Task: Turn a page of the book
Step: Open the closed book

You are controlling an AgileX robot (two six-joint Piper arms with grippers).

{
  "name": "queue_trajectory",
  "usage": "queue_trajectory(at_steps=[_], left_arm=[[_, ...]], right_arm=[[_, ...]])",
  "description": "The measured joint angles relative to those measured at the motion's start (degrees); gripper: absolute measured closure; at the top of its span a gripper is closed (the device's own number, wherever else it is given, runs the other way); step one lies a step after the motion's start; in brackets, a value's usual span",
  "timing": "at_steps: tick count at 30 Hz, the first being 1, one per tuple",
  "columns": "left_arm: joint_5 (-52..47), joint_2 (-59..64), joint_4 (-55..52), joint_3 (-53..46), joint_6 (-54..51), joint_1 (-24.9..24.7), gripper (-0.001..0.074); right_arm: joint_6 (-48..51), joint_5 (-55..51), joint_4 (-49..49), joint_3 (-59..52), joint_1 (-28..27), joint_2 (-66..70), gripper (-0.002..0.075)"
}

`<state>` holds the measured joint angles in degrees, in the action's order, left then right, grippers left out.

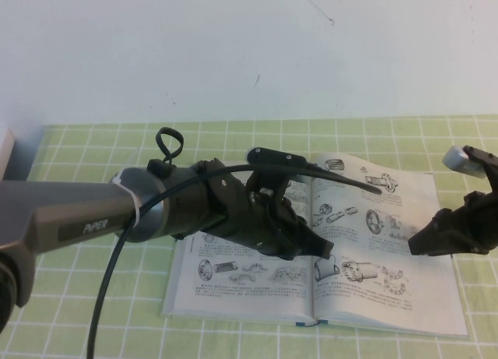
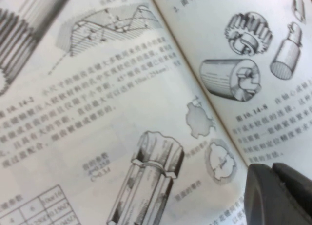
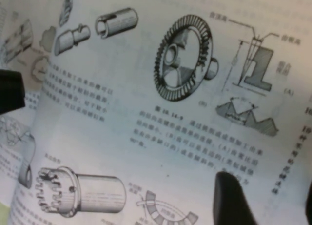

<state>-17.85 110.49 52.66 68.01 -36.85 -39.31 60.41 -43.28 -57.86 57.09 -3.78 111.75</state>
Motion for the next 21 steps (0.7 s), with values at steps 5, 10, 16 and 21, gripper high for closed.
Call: queue_trajectory(at_steps=[5,10,16,21], left_arm=[[-0.39,0.0,0.0,0.0,-0.96,0.0,0.0737],[-0.61,0.0,0.25,0.0,-1.28,0.0,0.0737],[-0.61,0.0,0.4,0.0,-1.54,0.0,0.0737],[-0.61,0.0,0.4,0.0,-1.76,0.0,0.0737]], right_arm=[[-4.19,-0.38,5.54,2.97,0.0,0.0,0.0468],[-10.95,-2.99,16.13,6.58,0.0,0.0,0.0576],[-13.63,-8.49,23.43,7.43,0.0,-0.96,0.0711],[-16.43,-6.61,28.82,1.55,0.14,-9.33,0.0718]])
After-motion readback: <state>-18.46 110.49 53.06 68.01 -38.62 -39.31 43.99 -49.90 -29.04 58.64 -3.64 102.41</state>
